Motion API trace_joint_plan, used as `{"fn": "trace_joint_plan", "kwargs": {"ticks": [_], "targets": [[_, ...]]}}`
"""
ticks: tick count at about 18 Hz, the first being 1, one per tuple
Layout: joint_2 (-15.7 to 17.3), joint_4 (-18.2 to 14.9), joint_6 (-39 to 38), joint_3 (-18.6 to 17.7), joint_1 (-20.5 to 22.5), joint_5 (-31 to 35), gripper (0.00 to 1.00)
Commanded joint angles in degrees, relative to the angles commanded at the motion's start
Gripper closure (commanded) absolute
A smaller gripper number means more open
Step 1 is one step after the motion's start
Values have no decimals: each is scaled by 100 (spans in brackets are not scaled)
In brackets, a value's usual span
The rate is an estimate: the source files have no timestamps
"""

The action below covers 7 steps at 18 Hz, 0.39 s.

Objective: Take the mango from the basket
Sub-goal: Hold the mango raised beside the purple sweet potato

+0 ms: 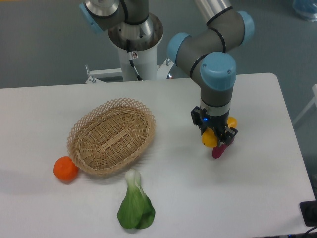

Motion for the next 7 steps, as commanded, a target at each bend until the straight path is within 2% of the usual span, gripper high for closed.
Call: {"fn": "trace_joint_plan", "kwargs": {"ticks": [7], "targets": [[0,9,-9,-17,35,18,80]]}}
